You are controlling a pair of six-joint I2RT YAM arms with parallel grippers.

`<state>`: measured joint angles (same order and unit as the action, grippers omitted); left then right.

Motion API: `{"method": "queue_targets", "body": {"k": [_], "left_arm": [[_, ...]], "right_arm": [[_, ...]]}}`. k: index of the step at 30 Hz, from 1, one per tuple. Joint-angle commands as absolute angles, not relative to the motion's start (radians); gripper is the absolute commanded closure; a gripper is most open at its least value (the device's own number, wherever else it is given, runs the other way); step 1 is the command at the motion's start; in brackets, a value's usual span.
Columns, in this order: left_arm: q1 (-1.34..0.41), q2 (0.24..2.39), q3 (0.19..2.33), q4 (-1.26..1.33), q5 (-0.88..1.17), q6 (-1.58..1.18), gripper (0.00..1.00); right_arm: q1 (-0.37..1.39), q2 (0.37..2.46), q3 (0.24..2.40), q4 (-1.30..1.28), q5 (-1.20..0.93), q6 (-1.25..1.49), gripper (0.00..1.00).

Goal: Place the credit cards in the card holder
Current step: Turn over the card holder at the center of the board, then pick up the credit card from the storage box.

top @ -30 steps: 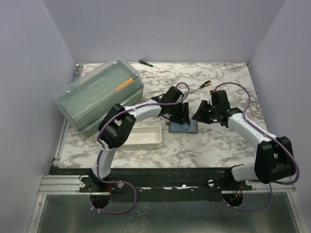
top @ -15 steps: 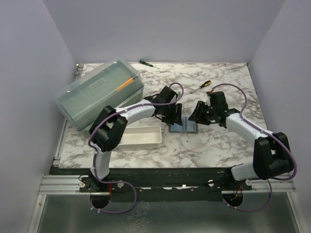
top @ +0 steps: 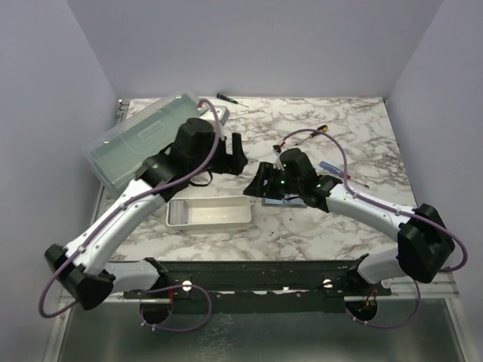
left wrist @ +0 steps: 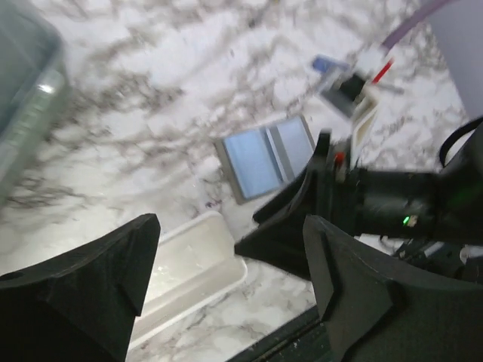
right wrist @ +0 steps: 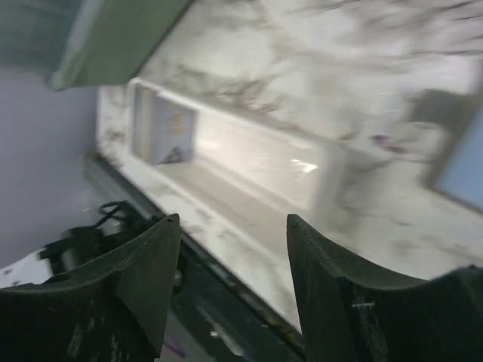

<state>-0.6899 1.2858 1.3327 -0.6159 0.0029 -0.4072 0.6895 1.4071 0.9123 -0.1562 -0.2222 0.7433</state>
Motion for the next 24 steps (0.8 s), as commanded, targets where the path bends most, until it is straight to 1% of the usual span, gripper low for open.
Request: {"method": "queue_targets", "body": {"k": [1,3,9,11,15,24], "left_arm": [[-0.684,1.09,1.392,-0.72,-0.237,-0.328,0.14],[-0.685,1.03,1.405,-0.719,-0.242,-0.322,0.14],[-0.685,0.97,1.385,-0.708,-0.169,-0.319,0.14],[-0.685,0.969,1.377,-0.707,-0.148,-0.314,0.14],[-0.685,0.947,1.351,-0.7,-0.109,-0.311,0.14],[-0.684,0.888,1.314,-0.695,-0.114,-0.279,0.14]], "right_arm": [[0.854,1.472,0.902,0.18,-0.197,1.034,0.38],[0.909,1.551,0.938,0.249,-0.172,1.075,0.36],[1.025,1.82,1.154,0.274,-0.146,1.117,0.33],[1.047,1.903,1.232,0.258,-0.149,1.12,0.33],[1.07,2.046,1.389,0.145,-0.13,1.094,0.32],[1.082,2.138,1.458,0.101,-0.124,1.128,0.32]]}}
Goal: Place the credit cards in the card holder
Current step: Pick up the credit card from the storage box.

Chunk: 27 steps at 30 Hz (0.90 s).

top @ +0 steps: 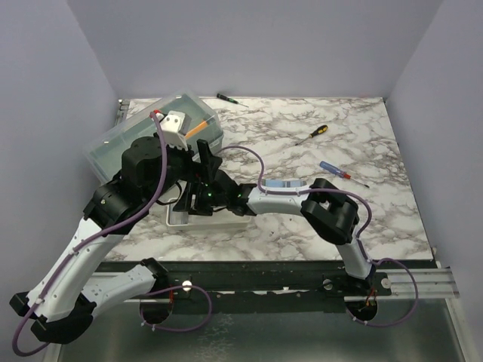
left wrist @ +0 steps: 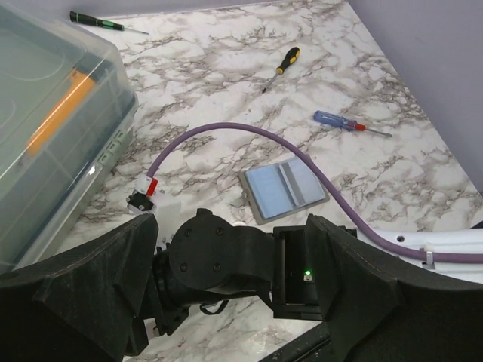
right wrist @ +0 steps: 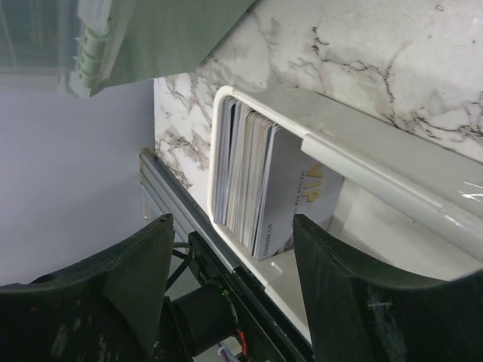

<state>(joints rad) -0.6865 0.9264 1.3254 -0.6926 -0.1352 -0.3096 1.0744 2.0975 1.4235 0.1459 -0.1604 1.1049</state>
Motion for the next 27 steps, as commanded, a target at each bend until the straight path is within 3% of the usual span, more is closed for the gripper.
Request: {"method": "queue_targets", "body": {"k": [1,10,20,27], "left_arm": [[-0.685,0.886,1.312,-0.694,-0.112,-0.277,0.14],[-0.686,0.882,1.306,-0.686,-0.107,-0.273,0.14],[-0.686,0.899,1.313,-0.681,-0.094,-0.278,0.14],[-0.689,0.906,1.309,-0.677,-0.087,-0.283,0.14]], "right_arm": [[1.083,2.15,1.465,0.101,-0.133,1.13,0.32],[1.084,2.21,1.494,0.152,-0.205,1.167,0.38],[1.083,2.158,1.446,0.201,-0.2,1.162,0.7],[1.083,2.124,1.438,0.168,-0.175,1.151,0.85]]}}
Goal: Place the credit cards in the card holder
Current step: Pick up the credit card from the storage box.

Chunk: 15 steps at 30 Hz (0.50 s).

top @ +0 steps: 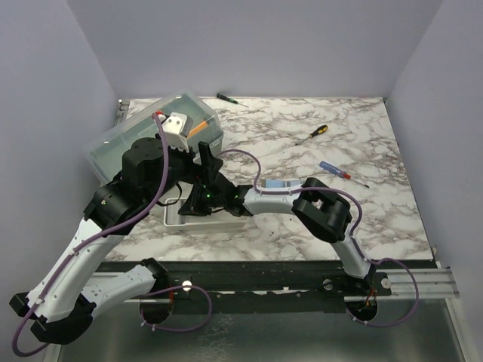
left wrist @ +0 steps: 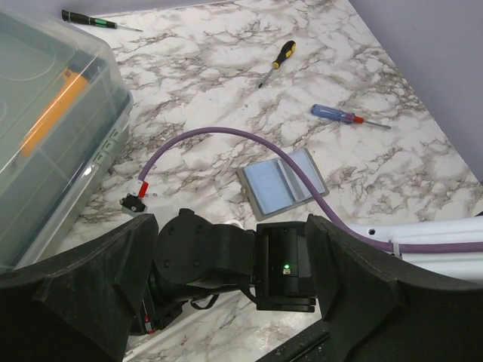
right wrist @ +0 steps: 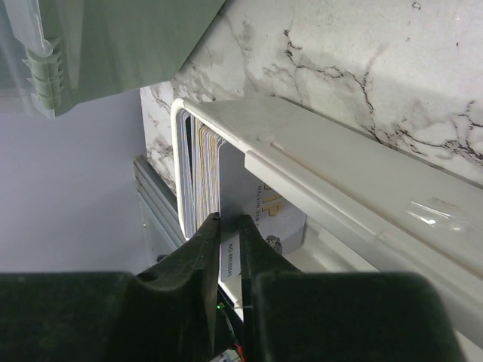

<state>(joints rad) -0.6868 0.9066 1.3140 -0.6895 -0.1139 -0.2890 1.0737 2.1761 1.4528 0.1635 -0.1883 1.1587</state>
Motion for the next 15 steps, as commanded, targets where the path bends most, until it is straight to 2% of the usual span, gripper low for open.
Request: {"method": "queue_targets", "body": {"k": [1,9,15], "left_arm": [[-0.688,0.906,1.307,-0.678,-0.087,-0.284,0.14],[-0.688,0.922,1.304,-0.67,-0.08,-0.288,0.14],[-0.689,0.937,1.303,-0.664,-0.074,-0.303,0.14]], "right_arm": [[1.083,2.116,1.435,0.157,-0.169,1.148,0.86],[1.086,2.047,1.406,0.112,-0.132,1.146,1.0],[1.099,2.014,1.404,0.06,-0.104,1.157,1.0]]}}
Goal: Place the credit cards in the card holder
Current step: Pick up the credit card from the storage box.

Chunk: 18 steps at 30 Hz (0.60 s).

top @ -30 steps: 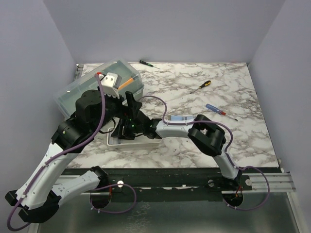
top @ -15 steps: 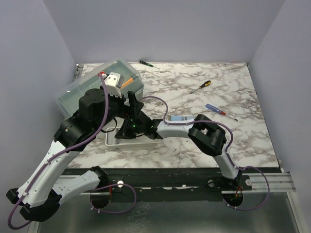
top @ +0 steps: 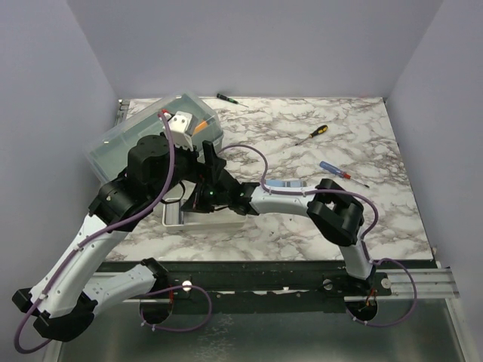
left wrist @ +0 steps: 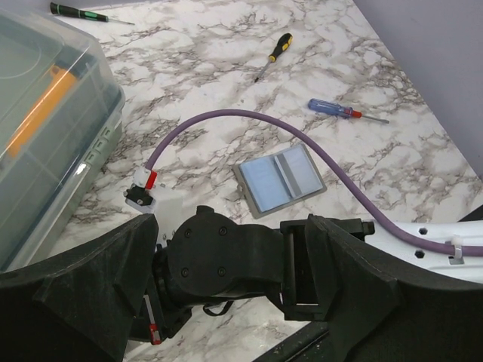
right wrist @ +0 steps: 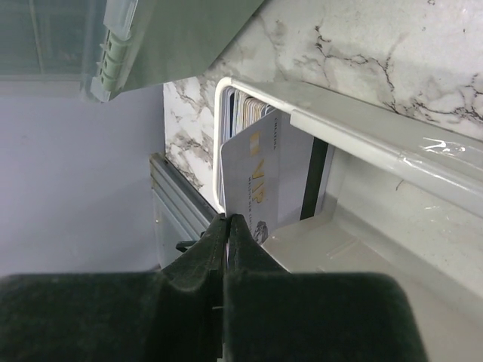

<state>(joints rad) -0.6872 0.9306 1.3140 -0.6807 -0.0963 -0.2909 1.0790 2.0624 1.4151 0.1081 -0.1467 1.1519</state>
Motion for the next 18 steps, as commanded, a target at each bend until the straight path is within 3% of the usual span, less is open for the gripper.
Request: {"method": "queue_targets", "body": {"k": [1,18], "left_arm": [[-0.688,0.938,1.304,-0.664,-0.075,-0.306,0.14],[-0.688,1.007,1.291,-0.647,-0.049,-0.371,0.14]], "right_arm": [[1.099,2.003,1.398,0.053,-0.1,1.161,1.0],[1.054,1.74,1.05,0.241,-0.129,1.023,1.0]]}}
